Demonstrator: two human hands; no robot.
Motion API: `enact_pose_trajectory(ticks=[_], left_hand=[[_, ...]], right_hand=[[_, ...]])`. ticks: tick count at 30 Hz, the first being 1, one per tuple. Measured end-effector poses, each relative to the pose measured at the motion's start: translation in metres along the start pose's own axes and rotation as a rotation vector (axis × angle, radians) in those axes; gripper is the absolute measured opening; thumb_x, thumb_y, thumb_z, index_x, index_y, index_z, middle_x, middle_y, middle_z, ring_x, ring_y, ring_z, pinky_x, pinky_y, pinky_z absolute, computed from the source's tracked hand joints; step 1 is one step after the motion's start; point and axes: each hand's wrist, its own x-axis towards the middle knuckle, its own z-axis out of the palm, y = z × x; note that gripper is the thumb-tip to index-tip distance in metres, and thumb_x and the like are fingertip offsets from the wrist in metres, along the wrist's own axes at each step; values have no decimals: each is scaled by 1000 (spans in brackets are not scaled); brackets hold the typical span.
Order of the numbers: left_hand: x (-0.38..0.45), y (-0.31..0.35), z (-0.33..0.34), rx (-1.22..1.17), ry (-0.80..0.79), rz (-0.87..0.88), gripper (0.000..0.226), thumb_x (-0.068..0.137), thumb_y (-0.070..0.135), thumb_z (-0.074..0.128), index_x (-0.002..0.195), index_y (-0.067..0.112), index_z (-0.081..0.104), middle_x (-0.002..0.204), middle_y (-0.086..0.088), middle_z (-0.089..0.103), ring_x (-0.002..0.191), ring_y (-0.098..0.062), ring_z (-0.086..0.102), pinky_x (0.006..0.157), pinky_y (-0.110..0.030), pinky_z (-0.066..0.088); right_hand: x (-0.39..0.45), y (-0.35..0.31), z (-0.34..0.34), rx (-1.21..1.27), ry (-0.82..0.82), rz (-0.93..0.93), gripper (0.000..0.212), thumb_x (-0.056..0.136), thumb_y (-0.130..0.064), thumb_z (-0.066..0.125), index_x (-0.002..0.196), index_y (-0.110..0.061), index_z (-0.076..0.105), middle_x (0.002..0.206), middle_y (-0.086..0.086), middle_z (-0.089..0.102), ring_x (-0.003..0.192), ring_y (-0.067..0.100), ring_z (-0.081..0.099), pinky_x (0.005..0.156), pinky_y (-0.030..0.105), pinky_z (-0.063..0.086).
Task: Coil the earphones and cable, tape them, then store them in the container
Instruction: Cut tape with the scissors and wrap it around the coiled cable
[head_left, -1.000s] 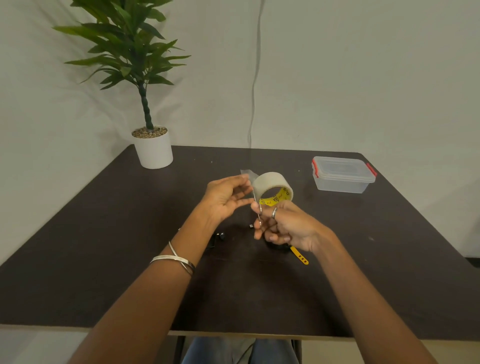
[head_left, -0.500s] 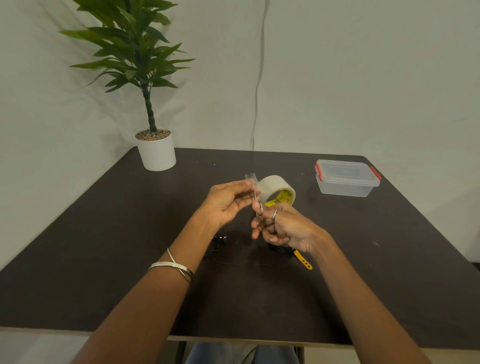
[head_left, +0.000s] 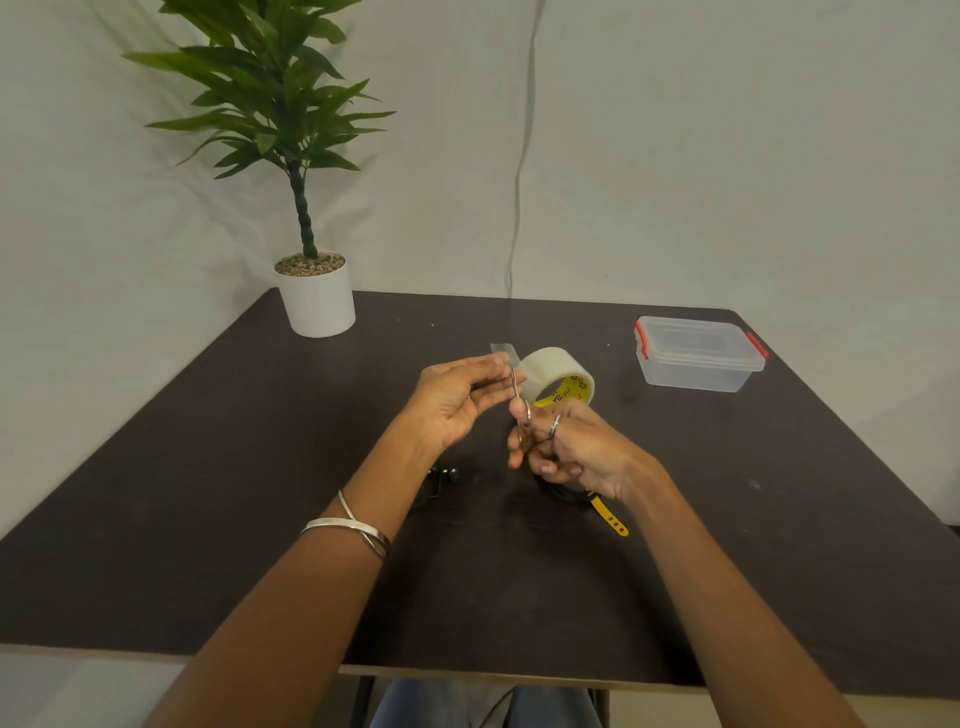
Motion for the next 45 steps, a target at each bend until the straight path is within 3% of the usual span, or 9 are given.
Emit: enact_pose_trajectory(ticks=[6,16,23,31,45], left_hand=[[0,1,-1,-24,9,-14,18,83,-9,64,99,-15,62,80,-26,69,83,-36,71,77,-44,58],[0,3,1,-16,17,-14,17,82,-9,64,99,-14,63,76,-24,69,86,-37,70,81,-46,57],[-2,2,0,-31,10,-28,22,83,-8,63,104,-16,61,87,-29,67,82,-36,71,79,-44,58],[-4,4,2,-43,-5,-39,16,84,-9,62,99,-15,62,78,-26,69,76,-33,72,71,-41,60],[-5,2,1,-23,8,-30,22,84,-7,63,103,-16,61,94,-32,66,87,-37,70,76,-43,58]], right_hand=[[-3,5,-1,15,-15,8,46,85,-48,61,73,-4,64,71,18,64,42,12,38,34,14,19],[-4,5,1,9,-2,-3,47,83,-50,62,73,-4,63,72,17,63,45,12,38,34,16,20],[0,5,0,29,5,-10,45,82,-49,63,71,-6,64,71,16,62,44,11,38,33,15,20],[1,0,1,-49,2,1,47,82,-49,64,77,-2,63,68,12,62,46,11,39,33,16,22],[-1,-3,-1,-53,11,-11,47,78,-53,66,66,-8,63,63,10,58,42,9,39,34,15,21]])
